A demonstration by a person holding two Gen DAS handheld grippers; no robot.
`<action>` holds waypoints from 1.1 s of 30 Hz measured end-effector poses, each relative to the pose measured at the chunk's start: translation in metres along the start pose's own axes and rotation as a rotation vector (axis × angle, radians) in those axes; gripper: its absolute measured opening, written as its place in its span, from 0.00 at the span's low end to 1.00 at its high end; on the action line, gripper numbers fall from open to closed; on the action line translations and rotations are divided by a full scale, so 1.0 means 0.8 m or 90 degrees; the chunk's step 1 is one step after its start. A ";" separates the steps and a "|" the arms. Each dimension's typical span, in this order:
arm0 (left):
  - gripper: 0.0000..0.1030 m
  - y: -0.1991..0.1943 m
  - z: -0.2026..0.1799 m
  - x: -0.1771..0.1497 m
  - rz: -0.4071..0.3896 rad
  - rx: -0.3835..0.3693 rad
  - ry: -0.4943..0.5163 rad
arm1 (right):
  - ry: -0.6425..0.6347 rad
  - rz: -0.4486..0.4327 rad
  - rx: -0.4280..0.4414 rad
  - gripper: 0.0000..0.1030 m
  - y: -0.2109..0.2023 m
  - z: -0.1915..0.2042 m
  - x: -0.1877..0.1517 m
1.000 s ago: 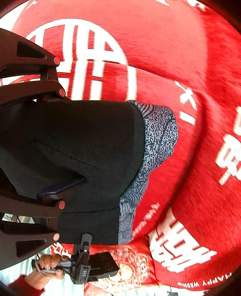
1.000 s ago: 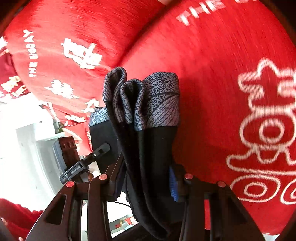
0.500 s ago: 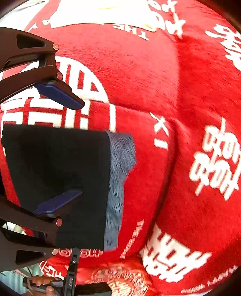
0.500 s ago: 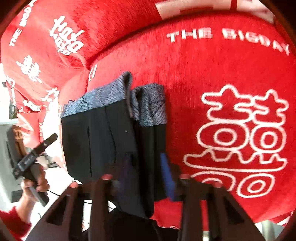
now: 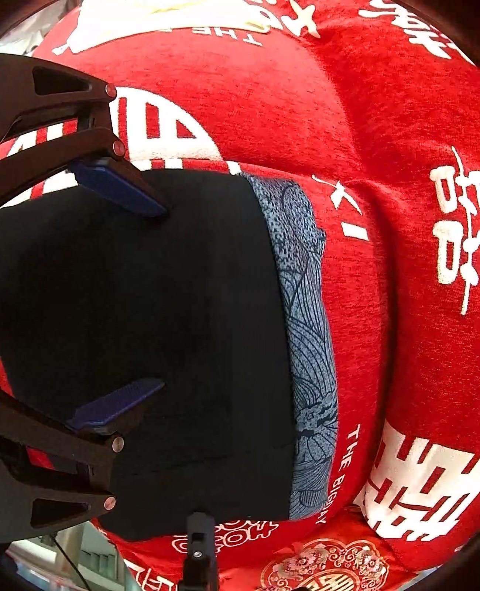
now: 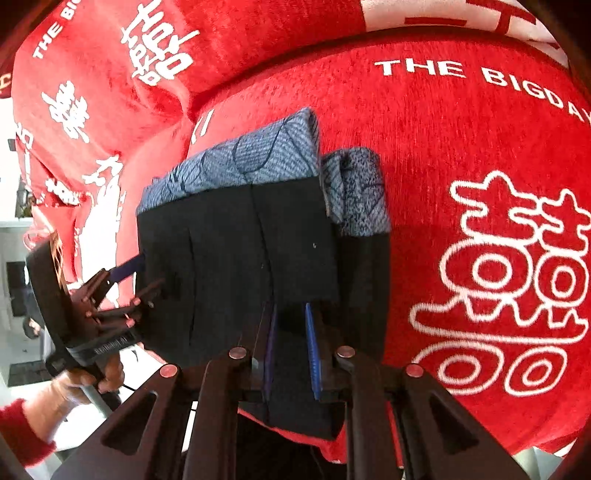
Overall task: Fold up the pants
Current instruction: 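Release the bundle and lift both grippers away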
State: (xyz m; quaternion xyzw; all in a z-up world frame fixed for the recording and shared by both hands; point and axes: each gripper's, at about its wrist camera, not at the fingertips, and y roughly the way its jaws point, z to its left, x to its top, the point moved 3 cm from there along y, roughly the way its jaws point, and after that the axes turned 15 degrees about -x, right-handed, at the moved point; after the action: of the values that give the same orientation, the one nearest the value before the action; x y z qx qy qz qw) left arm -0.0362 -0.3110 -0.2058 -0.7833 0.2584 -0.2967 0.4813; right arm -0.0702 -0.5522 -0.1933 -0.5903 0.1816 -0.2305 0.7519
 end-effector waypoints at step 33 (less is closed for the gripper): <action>1.00 -0.148 -0.067 -0.078 0.056 0.131 -0.070 | 0.042 -0.005 -0.186 1.00 -0.106 0.066 -0.116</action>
State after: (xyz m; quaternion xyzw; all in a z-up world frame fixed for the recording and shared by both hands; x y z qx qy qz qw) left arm -0.1030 -0.2524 -0.0927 -0.7328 0.2338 -0.2571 0.5850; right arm -0.1293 -0.4747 -0.0985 -0.6863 0.2358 -0.2239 0.6506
